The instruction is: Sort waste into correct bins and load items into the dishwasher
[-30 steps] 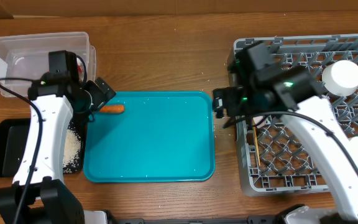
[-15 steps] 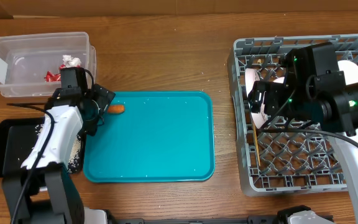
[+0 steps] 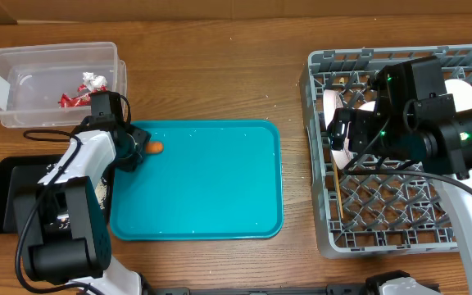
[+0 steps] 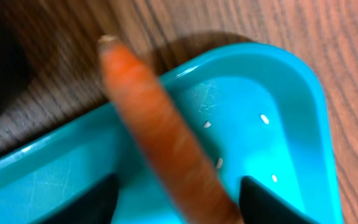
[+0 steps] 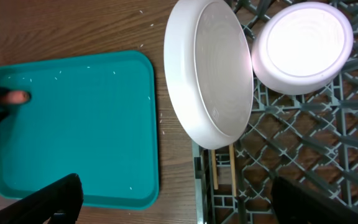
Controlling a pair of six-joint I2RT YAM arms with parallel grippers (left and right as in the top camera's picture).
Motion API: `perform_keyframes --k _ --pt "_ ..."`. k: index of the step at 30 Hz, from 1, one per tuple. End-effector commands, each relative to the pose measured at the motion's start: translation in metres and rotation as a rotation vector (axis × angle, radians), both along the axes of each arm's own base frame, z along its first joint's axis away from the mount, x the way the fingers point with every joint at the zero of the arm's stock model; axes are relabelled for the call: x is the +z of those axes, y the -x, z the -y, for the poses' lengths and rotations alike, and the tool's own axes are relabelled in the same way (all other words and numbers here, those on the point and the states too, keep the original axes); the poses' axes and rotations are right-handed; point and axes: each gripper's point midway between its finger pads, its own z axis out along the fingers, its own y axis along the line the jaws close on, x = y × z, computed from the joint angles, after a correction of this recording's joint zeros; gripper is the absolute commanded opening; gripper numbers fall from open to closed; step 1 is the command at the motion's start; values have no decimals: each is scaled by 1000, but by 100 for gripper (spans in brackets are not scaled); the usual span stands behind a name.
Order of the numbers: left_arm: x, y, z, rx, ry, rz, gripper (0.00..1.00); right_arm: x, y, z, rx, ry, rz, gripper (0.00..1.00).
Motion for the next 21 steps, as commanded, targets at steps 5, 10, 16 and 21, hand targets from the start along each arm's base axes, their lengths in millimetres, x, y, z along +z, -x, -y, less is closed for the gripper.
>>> perform_keyframes --k 5,10,16,21 --pt "-10 9 0 -16 -10 -51 18 7 -2 2 -9 1 23 100" --pt "5 6 4 -93 -6 -32 16 7 -1 3 -10 5 19 100" --pt "53 5 1 -162 -53 34 16 7 -1 3 -10 5 18 100" --pt "103 13 -12 -171 -116 127 18 6 0 6 -17 19 14 100"
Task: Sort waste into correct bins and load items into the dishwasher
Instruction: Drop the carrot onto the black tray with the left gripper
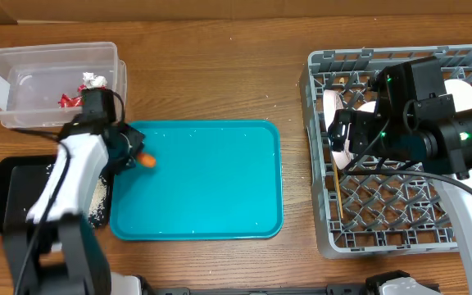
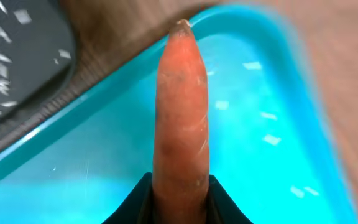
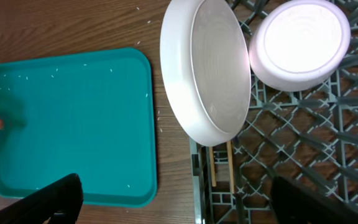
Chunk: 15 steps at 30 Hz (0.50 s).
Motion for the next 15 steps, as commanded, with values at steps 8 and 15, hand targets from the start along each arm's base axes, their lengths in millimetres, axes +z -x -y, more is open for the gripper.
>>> perform_keyframes --k 8,15 --pt "62 37 -87 158 -273 36 15 7 -3 6 -18 21 28 100" --pt "33 63 -133 305 -254 -80 16 7 -3 6 -18 20 27 100"
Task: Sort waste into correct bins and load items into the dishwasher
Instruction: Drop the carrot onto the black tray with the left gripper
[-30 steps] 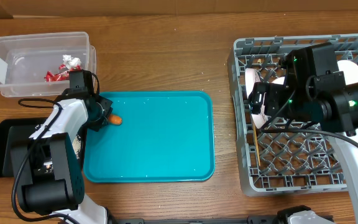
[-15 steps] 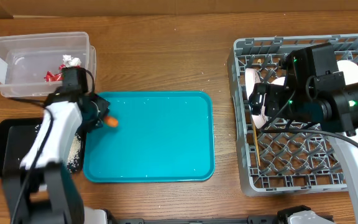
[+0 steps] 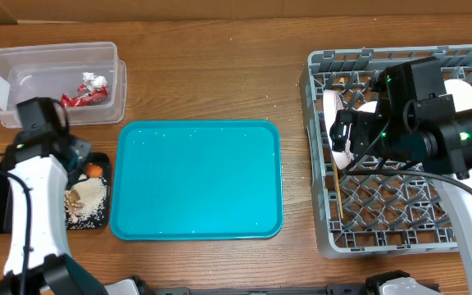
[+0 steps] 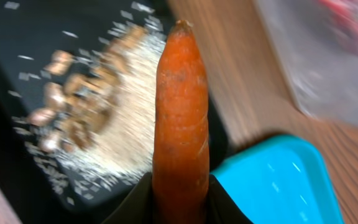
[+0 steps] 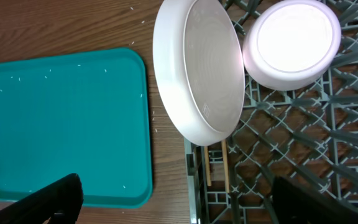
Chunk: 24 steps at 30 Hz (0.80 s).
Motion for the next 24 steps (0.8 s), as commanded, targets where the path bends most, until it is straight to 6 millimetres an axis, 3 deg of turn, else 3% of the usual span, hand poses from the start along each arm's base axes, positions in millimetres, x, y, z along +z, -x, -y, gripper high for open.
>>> perform_keyframes --k 1,6,11,14,15,17,24 --pt "-18 15 -25 63 -14 -80 16 8 -3 3 -9 3 27 100" --pt "-56 32 -41 120 37 -202 16 8 -3 3 -9 3 27 100" --pt "-88 45 -43 143 87 -301 17 8 -2 3 -9 3 27 100" --pt "-92 46 -43 142 91 -314 18 7 -2 3 -9 3 26 100" --pt "-92 46 -43 142 91 -313 24 8 -2 3 -9 3 27 100" --pt "-91 45 -43 142 89 -310 50 8 -3 3 -9 3 28 100" --pt "-81 31 -34 70 153 -266 56 8 -3 4 -14 12 31 100"
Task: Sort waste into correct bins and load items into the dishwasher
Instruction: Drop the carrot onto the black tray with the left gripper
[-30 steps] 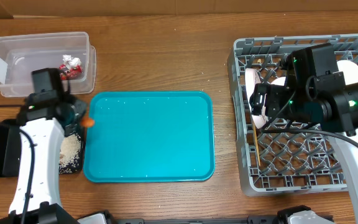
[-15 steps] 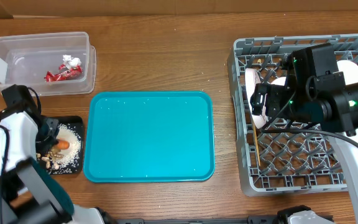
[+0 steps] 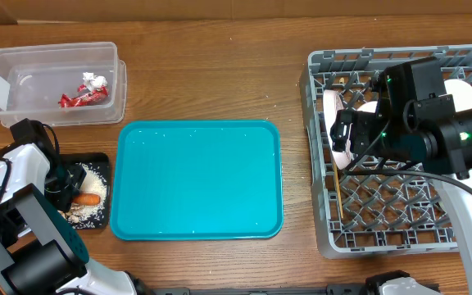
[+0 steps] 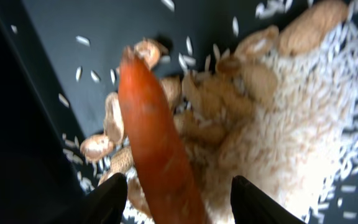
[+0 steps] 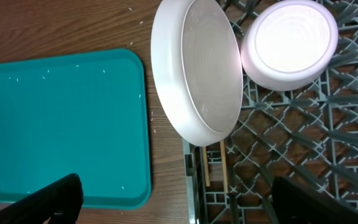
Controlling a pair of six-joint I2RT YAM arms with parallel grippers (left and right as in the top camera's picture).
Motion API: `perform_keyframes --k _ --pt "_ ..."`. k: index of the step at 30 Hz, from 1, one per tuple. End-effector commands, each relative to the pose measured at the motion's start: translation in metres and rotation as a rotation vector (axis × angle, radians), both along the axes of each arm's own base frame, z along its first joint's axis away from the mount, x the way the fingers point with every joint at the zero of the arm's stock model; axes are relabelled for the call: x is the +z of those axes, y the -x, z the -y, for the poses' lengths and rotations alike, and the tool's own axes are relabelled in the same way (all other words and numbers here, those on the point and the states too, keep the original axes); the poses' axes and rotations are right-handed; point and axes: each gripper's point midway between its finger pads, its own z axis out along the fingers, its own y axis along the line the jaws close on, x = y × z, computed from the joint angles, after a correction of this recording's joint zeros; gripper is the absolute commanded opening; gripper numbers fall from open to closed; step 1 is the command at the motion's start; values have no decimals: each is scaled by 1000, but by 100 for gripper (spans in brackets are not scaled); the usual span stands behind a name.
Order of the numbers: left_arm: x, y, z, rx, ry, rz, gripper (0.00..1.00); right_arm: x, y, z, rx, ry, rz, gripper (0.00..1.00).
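Note:
An orange carrot (image 4: 157, 155) lies on rice and peanuts in the black bin (image 4: 73, 37). In the overhead view the carrot (image 3: 87, 198) sits near the right side of the black bin (image 3: 88, 158). My left gripper (image 4: 179, 185) stands open low over it, its fingers apart on either side, and it (image 3: 62, 192) is over the bin. My right gripper (image 5: 176, 193) is open and holds nothing above the left edge of the grey dish rack (image 3: 400, 205). The teal tray (image 3: 195, 180) holds only a few rice grains.
A clear bin (image 3: 52, 82) with red and white wrappers stands at the back left. In the rack stand a white plate (image 5: 197, 74) on edge and a white bowl (image 5: 289, 43). Chopsticks (image 5: 215, 165) lie low in the rack.
My left gripper was shut on the carrot above the black bin. Now it is open lower in the bin and the carrot lies on the rice and peanuts. The right arm has not moved.
The carrot lay at the teal tray's left edge between my open left fingers. Then the gripper was shut on it over the tray, then held it above the black bin. Now it rests in that bin, let go. My right gripper stayed open over the rack.

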Motion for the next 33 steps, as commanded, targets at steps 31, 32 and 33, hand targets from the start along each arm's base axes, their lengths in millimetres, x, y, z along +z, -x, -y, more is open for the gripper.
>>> perform_keyframes --k 31,32,33 --pt "132 -8 197 -1078 252 29 73 -25 -40 14 13 -13 -30 97" --pt "135 -8 197 -1083 234 59 74 -24 -38 16 9 -13 -20 96" --pt "140 -8 197 -1099 211 101 74 -24 -36 18 3 -16 -4 97"
